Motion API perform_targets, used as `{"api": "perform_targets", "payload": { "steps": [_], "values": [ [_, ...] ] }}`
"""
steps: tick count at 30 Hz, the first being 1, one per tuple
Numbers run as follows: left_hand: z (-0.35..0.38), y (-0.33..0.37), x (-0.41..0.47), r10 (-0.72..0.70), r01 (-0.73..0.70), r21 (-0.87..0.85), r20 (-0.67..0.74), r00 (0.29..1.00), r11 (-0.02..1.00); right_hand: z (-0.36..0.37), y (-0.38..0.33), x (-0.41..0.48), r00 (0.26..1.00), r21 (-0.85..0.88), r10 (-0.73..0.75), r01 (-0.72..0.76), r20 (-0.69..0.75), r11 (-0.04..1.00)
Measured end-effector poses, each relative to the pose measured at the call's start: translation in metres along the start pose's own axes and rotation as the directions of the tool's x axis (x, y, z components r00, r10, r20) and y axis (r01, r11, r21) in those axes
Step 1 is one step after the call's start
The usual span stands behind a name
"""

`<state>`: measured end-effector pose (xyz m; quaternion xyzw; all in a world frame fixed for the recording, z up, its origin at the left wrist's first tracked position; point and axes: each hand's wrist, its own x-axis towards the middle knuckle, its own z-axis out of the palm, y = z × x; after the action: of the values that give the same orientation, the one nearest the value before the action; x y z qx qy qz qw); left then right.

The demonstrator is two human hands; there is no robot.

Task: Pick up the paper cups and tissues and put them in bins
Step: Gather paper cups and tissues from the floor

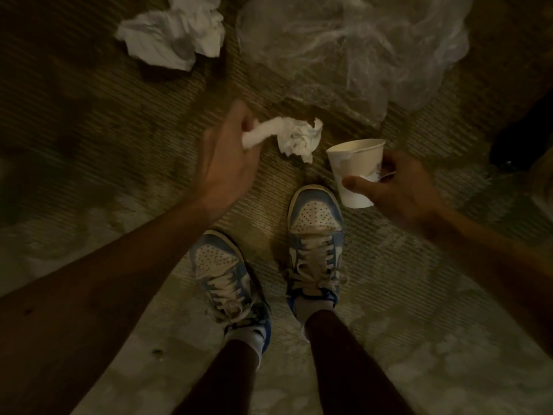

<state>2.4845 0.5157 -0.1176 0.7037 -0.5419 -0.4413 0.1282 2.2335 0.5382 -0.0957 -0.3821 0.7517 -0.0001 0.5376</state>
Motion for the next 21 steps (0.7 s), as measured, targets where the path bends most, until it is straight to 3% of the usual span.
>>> {"api": "perform_targets", "payload": {
  "steps": [2, 5, 12, 18, 21],
  "values": [
    [0.009, 0.002, 0.000, 0.039, -0.047, 0.066, 0.128, 0.991, 0.997, 0.002, 0.001, 0.001, 1.000, -0.006, 0.002, -0.002, -0.013, 1.000],
    [0.029, 0.006, 0.007, 0.107, -0.180, 0.169, 0.370, 0.923, 0.969, 0.001, 0.004, 0.003, 0.999, -0.005, 0.018, -0.018, -0.027, 1.000],
    [0.044, 0.000, 0.010, 0.238, -0.399, 0.295, 0.459, 0.856, 0.868, -0.007, 0.009, 0.003, 0.999, -0.014, 0.041, -0.041, 0.006, 0.999],
    [0.041, -0.016, 0.007, 0.133, -0.340, 0.430, 0.442, 0.887, 0.837, -0.002, 0.003, 0.002, 0.999, -0.039, 0.018, -0.016, 0.030, 0.999],
    [0.034, -0.024, 0.002, -0.060, -0.069, 0.339, 0.357, 0.932, 0.938, 0.003, -0.002, 0.003, 0.997, -0.069, 0.017, -0.012, 0.078, 0.998]
  ]
}}
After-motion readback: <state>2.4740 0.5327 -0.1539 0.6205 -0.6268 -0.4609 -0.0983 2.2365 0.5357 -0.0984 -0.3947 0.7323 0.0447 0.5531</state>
